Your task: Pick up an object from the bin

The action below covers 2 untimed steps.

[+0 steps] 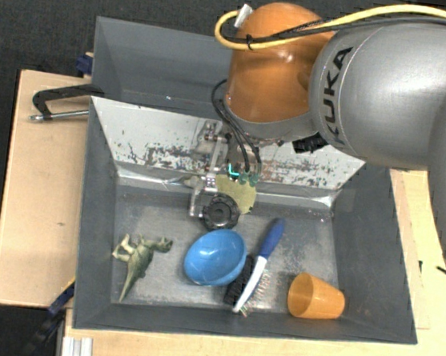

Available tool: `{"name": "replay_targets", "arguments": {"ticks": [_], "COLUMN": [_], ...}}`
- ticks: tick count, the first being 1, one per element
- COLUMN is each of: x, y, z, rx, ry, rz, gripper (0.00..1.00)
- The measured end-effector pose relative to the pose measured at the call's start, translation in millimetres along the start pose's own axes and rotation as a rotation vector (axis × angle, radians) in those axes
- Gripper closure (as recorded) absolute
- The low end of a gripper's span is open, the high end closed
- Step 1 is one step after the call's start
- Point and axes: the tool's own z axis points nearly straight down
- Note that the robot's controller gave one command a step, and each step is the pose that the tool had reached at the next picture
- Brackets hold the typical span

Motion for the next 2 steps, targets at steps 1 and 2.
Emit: {"name": "replay_targets", "arguments": {"ticks": [1,2], "x": [8.4,60.9], "y": [-35,-70], "z": [137,136], "rx": [-0.003,-0.004], "ry": [-0.010,-0.023], "rz": [0.001,-0.038], "gripper": [0.00,0.00]}}
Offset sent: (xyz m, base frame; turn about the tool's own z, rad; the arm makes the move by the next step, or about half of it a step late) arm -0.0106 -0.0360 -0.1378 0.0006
